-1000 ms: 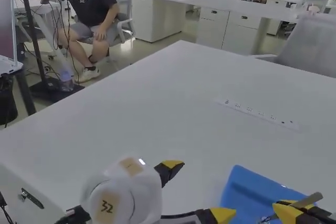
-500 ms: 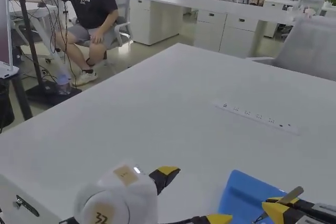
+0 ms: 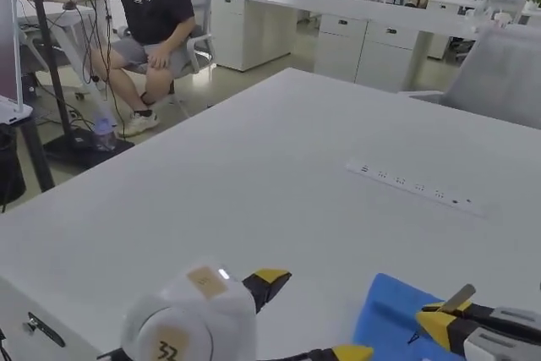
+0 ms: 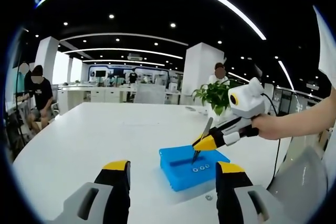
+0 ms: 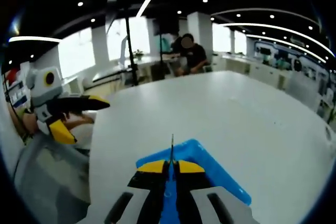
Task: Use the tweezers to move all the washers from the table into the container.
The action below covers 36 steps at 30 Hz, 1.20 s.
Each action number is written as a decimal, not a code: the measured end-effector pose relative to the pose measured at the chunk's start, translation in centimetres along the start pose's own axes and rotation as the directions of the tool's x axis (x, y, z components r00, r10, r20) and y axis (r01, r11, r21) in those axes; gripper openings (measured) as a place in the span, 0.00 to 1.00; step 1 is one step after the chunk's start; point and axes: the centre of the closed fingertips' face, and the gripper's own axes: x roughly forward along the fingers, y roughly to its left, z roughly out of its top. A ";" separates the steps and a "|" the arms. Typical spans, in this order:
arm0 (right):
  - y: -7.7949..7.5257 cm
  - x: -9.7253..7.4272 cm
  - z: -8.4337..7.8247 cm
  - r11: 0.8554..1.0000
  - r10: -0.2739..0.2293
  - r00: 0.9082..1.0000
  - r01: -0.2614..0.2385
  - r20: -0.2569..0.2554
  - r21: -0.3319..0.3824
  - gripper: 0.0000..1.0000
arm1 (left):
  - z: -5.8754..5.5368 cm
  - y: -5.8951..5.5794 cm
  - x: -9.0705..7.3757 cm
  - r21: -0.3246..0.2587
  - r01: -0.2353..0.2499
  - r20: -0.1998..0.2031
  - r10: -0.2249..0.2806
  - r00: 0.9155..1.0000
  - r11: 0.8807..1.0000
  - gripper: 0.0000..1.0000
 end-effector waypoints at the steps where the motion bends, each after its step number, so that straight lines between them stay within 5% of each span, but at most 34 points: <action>1: -0.3 0.1 -0.1 1.000 -0.009 1.000 0.009 -0.001 0.010 0.04 | 0.0 0.0 0.0 0.001 0.000 0.000 0.000 1.000 1.000 0.66; 13: -0.5 0.4 -0.8 1.000 -0.022 1.000 0.022 -0.021 0.018 0.04 | -0.4 0.0 0.1 0.012 -0.006 -0.021 0.006 1.000 1.000 0.64; 19: 0.1 0.0 -0.2 0.999 -0.022 1.000 0.021 0.009 0.033 0.04 | -0.4 0.0 0.1 0.013 -0.004 -0.021 0.004 1.000 1.000 0.64; 27: 3.1 -1.5 0.7 0.999 0.016 0.997 -0.020 0.070 0.048 0.04 | -0.7 -0.3 0.2 0.028 0.002 -0.043 -0.001 0.999 1.000 0.62; 36: 5.6 -1.3 -1.8 0.996 0.075 0.997 -0.076 0.011 0.038 0.04 | -1.0 -0.2 0.3 0.036 0.010 -0.057 -0.008 0.998 0.999 0.62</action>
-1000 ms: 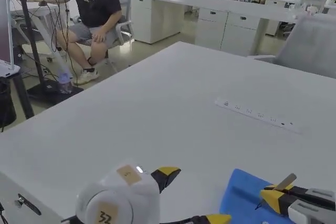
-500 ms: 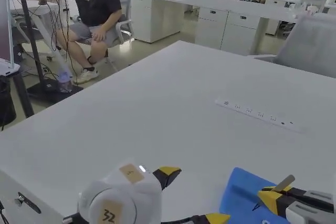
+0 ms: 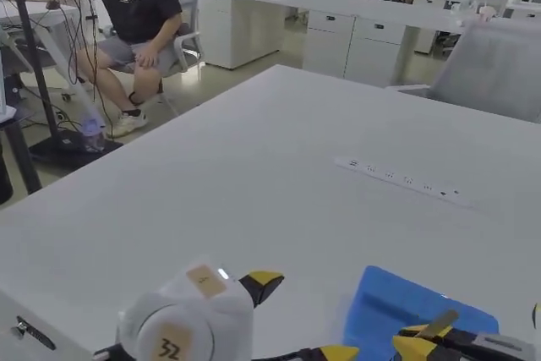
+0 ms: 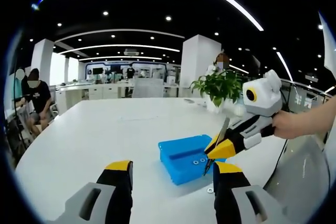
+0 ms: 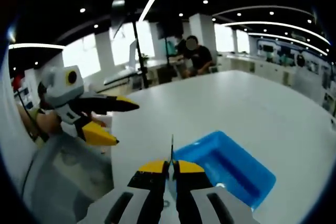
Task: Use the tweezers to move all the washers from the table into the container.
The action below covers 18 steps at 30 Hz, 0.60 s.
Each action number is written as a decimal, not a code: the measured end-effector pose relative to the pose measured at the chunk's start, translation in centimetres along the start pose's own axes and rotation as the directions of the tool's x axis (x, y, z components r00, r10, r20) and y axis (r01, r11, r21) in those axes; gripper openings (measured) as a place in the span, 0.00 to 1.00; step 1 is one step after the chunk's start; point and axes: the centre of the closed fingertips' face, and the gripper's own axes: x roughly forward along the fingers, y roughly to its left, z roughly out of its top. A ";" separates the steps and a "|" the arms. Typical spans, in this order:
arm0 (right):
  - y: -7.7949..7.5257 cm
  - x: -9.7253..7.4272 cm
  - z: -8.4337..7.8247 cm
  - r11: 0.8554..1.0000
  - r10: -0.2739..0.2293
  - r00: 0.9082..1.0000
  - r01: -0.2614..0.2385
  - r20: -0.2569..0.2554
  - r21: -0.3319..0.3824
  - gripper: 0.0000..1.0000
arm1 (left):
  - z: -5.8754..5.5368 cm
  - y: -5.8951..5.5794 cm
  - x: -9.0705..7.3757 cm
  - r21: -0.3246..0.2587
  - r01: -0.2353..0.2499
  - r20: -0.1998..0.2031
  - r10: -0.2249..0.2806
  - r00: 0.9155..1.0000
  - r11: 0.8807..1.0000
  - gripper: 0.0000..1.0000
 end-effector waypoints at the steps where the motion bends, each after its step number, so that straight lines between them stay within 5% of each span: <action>1: 0.0 0.1 -0.4 1.000 0.000 1.000 0.000 -0.011 0.003 0.04 | 0.0 0.0 0.0 0.000 0.000 -0.001 0.000 1.000 1.000 0.62; 8: 0.1 0.7 -3.5 1.000 0.001 0.996 0.001 -0.093 0.022 0.04 | -0.1 -0.1 0.0 0.002 0.005 -0.004 -0.005 1.000 1.000 0.61; 18: 0.1 1.2 -4.8 1.000 0.004 0.991 -0.002 -0.133 0.016 0.04 | -0.3 -0.2 0.0 0.006 0.011 -0.017 -0.011 1.000 1.000 0.60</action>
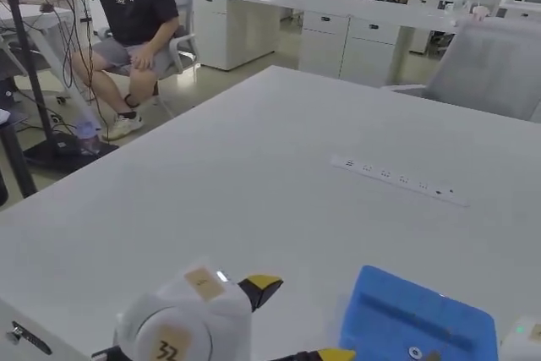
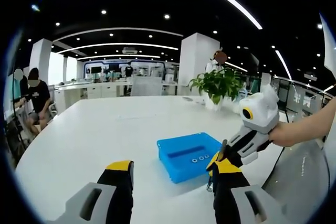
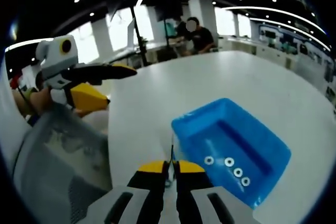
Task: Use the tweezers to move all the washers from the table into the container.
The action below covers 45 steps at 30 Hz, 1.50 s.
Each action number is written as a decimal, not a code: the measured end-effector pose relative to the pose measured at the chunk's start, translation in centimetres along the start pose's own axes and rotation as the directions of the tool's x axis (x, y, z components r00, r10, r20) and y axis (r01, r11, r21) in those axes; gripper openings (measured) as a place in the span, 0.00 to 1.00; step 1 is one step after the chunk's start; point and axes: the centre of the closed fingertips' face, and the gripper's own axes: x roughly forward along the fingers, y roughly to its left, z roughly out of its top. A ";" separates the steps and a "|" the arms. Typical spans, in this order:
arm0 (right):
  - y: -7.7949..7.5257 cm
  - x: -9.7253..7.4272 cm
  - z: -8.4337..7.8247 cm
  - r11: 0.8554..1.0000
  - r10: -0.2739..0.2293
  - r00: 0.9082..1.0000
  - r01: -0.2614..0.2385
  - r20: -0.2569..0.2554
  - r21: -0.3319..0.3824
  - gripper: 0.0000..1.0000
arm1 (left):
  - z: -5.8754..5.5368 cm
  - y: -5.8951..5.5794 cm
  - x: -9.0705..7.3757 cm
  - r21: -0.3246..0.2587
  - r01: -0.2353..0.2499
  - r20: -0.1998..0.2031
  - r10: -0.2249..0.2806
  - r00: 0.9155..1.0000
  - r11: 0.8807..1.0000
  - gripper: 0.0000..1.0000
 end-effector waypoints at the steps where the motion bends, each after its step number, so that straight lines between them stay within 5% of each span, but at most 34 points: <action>1: 0.2 0.0 0.0 1.000 0.001 1.000 -0.001 -0.002 -0.004 0.04 | 0.0 0.0 0.0 0.000 -0.001 -0.002 0.001 1.000 1.000 0.60; 24: 0.9 0.1 -0.4 0.993 -0.012 0.999 0.008 -0.035 -0.121 0.04 | -0.4 -0.2 0.0 0.017 0.003 -0.026 -0.002 1.000 1.000 0.58; 31: 0.9 0.2 -0.5 0.985 -0.049 0.998 0.043 -0.035 -0.164 0.03 | -0.4 -0.2 0.1 0.014 0.005 -0.028 -0.005 1.000 1.000 0.57; 45: 0.4 -0.1 -0.5 0.996 -0.055 0.998 0.056 0.009 -0.075 0.02 | -0.5 -0.2 0.1 0.014 0.005 -0.030 -0.004 1.000 1.000 0.57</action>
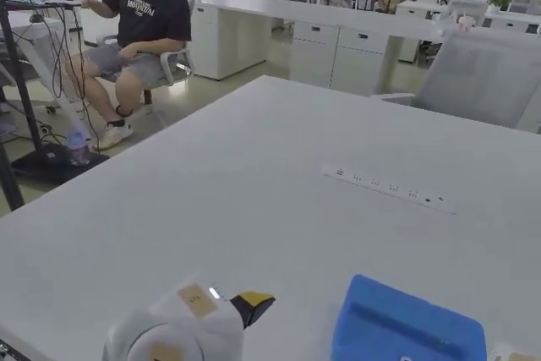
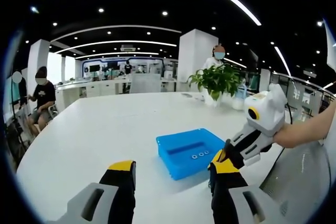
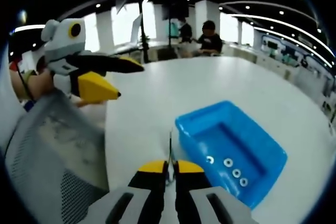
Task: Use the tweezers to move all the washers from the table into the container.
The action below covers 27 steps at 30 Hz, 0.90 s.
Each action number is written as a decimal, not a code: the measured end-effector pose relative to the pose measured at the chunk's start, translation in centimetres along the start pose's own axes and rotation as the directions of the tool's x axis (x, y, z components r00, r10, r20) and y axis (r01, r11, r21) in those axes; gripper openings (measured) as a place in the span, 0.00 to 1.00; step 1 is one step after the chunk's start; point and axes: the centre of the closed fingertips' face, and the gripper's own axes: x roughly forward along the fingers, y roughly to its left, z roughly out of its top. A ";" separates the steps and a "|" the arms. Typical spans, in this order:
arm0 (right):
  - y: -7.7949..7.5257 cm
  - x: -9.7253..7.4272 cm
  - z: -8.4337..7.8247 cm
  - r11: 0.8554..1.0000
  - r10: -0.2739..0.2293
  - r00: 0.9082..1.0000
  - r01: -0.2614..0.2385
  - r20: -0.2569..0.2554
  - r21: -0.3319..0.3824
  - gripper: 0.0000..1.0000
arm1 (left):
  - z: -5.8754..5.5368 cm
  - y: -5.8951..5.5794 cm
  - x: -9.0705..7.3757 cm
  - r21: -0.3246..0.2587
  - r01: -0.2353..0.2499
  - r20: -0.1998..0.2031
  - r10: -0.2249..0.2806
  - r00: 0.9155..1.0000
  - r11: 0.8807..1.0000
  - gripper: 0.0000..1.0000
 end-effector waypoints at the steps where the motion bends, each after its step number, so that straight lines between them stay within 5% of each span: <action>1: -0.2 -0.1 0.0 1.000 -0.002 1.000 0.002 0.013 0.029 0.02 | 0.0 0.0 0.0 0.000 -0.002 0.002 0.002 1.000 1.000 0.57; 9: -0.8 -0.7 0.2 0.997 -0.002 1.000 0.000 0.031 0.072 0.03 | 0.0 0.0 -0.1 0.003 -0.005 0.000 0.005 1.000 1.000 0.56; 27: -0.6 -1.9 4.8 0.999 0.009 0.993 -0.014 0.118 0.040 0.03 | -0.1 -0.3 0.1 -0.005 0.022 -0.003 -0.022 1.000 1.000 0.56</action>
